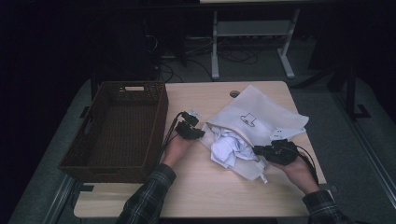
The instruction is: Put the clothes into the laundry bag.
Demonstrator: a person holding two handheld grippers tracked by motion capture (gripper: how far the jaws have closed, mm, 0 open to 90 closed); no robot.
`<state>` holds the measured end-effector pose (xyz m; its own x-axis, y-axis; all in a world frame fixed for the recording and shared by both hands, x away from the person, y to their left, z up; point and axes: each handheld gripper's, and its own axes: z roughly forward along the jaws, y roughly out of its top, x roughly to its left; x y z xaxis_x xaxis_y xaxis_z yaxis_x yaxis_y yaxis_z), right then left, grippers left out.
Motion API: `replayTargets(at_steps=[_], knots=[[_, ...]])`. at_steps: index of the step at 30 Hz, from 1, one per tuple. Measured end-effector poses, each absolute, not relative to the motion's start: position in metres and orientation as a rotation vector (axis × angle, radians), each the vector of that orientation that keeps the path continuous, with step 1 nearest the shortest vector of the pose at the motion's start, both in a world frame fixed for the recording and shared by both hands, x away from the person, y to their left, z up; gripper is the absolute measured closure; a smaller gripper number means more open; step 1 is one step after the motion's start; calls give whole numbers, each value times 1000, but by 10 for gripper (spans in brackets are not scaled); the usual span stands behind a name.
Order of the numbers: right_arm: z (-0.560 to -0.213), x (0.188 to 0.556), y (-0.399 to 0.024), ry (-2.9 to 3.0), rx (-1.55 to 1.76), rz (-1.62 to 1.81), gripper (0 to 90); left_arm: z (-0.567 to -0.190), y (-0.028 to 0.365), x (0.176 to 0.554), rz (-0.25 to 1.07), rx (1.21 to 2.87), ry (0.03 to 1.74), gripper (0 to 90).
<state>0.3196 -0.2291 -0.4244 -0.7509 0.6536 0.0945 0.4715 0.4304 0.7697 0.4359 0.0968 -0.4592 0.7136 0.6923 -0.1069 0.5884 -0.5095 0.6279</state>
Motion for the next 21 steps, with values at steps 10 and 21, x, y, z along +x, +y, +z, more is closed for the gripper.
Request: replayTargets(at_steps=[10, 21], knots=[[-425, 327, -241, 2436, 1023, 1168, 864, -451, 103, 403, 136, 2251, 979, 846], [-427, 335, -251, 2404, 1053, 1161, 863, -447, 106, 364, 85, 2243, 926, 849]])
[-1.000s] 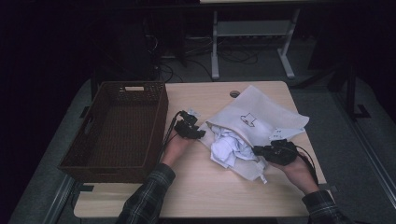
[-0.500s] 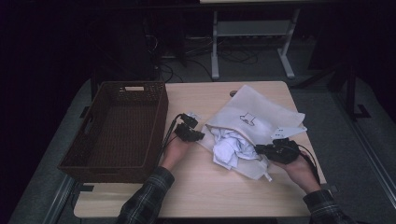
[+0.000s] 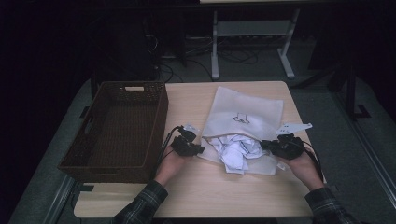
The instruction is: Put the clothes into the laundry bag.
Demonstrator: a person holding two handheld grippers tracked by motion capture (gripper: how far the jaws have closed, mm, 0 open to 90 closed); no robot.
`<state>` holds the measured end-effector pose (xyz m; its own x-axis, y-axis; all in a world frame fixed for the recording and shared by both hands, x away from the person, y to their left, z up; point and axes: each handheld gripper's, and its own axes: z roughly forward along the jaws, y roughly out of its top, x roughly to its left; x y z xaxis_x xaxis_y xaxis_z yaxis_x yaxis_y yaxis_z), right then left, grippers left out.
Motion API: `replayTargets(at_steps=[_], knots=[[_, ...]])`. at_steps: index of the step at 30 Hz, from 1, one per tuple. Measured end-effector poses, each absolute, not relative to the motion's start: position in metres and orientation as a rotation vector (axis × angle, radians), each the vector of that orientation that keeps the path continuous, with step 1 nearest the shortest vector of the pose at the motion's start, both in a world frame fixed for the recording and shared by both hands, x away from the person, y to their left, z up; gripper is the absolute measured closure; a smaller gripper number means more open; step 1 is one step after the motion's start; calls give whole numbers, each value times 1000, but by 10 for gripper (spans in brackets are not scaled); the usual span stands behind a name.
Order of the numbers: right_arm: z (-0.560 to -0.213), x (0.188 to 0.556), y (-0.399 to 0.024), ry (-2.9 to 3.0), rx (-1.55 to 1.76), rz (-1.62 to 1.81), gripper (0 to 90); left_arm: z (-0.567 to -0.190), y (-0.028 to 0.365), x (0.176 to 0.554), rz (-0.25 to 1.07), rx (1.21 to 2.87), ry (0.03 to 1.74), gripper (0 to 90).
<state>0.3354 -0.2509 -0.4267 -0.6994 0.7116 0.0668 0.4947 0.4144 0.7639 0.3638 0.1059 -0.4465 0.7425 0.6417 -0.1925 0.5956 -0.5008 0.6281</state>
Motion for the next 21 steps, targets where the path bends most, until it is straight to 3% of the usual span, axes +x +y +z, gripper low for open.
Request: replayTargets(at_steps=[15, 21], knots=[[-426, 368, -251, 2361, 1092, 1173, 855, -451, 103, 318, 81, 2202, 864, 848], [-413, 351, -255, 2357, 1122, 1217, 671, -449, 108, 320, 47, 2176, 861, 848]])
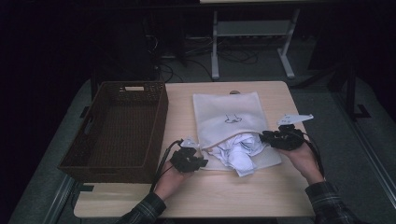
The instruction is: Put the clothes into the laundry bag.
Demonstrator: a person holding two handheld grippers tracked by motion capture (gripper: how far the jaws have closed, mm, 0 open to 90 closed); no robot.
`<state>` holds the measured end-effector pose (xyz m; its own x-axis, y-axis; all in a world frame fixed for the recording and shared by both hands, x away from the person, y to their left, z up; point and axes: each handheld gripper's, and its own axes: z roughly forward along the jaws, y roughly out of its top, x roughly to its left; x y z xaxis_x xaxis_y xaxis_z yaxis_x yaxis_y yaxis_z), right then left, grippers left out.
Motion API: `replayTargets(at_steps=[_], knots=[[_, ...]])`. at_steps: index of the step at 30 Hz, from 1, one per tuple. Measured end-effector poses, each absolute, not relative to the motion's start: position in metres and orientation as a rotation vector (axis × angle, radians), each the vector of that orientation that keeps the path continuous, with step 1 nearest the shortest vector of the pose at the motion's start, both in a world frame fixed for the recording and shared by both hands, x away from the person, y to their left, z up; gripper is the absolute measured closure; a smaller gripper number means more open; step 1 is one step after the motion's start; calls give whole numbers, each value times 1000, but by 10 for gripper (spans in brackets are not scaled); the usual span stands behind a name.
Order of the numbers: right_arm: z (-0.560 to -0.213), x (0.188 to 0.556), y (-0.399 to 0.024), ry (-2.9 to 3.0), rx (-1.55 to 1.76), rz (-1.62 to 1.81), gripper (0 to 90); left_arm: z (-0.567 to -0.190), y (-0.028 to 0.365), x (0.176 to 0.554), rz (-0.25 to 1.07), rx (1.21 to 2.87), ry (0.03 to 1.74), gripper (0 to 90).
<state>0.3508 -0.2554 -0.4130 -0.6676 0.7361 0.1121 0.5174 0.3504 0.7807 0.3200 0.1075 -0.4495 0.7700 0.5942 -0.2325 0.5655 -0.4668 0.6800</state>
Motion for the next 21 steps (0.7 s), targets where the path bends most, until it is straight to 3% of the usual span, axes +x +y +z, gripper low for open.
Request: replayTargets(at_steps=[8, 21], knots=[[-401, 318, -233, 2466, 1002, 1348, 618, -451, 109, 320, 37, 2167, 854, 848], [-420, 329, -188, 2565, 992, 1229, 627, -452, 109, 318, 32, 2167, 850, 848]])
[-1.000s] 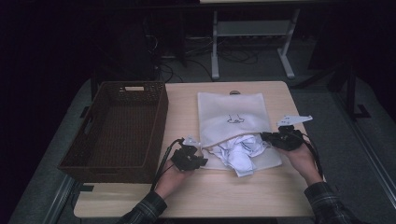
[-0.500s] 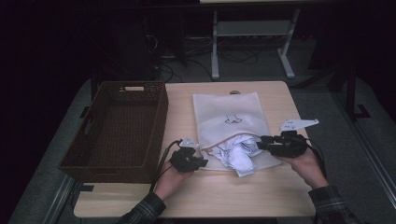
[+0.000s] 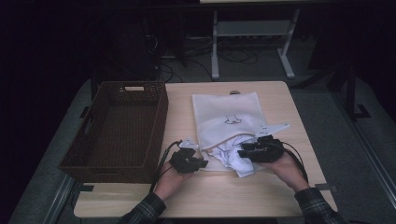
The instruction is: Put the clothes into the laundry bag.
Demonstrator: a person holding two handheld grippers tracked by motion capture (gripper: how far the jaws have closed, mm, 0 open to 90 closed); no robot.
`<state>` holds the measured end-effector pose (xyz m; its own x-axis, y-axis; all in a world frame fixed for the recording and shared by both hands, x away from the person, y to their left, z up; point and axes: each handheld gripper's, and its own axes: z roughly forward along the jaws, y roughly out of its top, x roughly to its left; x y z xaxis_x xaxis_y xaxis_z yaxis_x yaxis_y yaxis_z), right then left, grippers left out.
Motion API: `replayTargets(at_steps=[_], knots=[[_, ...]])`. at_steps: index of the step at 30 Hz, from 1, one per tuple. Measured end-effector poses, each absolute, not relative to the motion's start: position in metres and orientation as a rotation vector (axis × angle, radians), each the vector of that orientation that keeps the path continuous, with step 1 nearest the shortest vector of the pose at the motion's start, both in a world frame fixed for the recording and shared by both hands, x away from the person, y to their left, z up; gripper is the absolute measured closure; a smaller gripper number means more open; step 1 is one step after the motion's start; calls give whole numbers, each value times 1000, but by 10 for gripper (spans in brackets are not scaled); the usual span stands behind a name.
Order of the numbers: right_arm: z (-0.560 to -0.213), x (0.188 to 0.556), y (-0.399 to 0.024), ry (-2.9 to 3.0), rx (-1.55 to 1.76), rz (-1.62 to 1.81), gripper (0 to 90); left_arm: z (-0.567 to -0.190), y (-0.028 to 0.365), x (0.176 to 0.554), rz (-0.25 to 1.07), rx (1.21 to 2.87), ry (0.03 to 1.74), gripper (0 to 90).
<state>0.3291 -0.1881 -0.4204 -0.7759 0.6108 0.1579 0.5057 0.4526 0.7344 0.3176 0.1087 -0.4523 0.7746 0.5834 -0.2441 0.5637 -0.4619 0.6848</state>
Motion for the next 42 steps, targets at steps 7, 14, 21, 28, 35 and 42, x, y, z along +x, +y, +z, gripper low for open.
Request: replayTargets(at_steps=[7, 14, 21, 28, 35, 42], knots=[[-425, 330, -179, 2572, 935, 1131, 876, -453, 108, 316, 27, 2176, 840, 850], [-415, 336, -178, 2492, 935, 1146, 897, -452, 105, 315, 23, 2192, 815, 854], [-409, 357, -168, 2436, 972, 1149, 897, -452, 103, 314, 13, 2192, 809, 856], [-412, 378, -155, 2386, 1042, 1118, 897, -453, 101, 312, -1, 2197, 800, 858], [-420, 403, -140, 2300, 1114, 1097, 898, -453, 100, 312, -11, 2197, 798, 859], [-430, 422, -131, 2232, 1173, 1099, 897, -453, 101, 312, -5, 2196, 802, 859]])
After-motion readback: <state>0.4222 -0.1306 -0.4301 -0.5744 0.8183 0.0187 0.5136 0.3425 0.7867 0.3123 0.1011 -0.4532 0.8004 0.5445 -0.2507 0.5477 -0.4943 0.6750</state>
